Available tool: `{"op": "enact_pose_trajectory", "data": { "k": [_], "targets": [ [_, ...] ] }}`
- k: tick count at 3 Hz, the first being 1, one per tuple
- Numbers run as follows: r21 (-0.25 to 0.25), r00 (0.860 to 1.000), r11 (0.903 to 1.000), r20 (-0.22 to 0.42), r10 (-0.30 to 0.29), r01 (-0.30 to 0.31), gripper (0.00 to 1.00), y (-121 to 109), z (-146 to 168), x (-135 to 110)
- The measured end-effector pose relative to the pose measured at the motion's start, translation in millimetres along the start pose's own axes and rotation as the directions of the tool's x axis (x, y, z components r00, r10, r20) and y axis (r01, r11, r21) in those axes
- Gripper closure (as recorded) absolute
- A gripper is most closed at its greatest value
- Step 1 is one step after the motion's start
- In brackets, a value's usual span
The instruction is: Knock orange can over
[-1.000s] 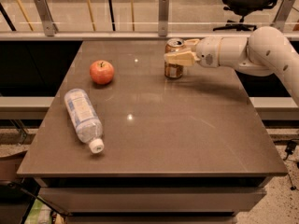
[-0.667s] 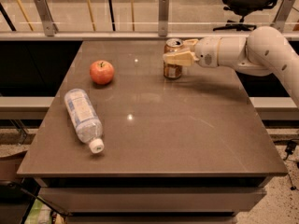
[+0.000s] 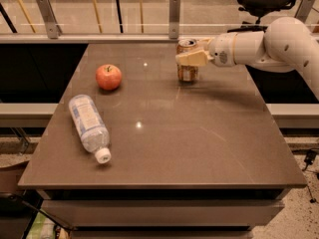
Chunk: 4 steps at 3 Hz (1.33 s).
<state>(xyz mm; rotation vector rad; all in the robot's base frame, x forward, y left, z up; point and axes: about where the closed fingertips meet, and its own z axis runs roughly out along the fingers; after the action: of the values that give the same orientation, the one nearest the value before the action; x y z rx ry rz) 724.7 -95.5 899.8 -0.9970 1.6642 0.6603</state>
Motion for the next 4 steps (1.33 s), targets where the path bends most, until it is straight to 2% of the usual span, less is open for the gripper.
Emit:
{"op": "enact_pose_trajectory", "data": {
  "k": [1, 2, 3, 4],
  "targets": [
    [0.033, 0.998, 0.9994, -0.069, 0.009, -0.007, 1.00, -2.2, -8.5, -4.3],
    [0.072, 0.988, 0.9973, -0.156, 0.023, -0.012, 1.00, -6.0, -18.2, -8.8],
    [0.108, 0.963, 0.9942, -0.268, 0.037, -0.008, 1.00, -9.7, -25.3, -12.2],
    [0.144, 0.912, 0.9895, -0.405, 0.063, -0.004, 1.00, -12.9, -32.8, -9.3]
  ]
}}
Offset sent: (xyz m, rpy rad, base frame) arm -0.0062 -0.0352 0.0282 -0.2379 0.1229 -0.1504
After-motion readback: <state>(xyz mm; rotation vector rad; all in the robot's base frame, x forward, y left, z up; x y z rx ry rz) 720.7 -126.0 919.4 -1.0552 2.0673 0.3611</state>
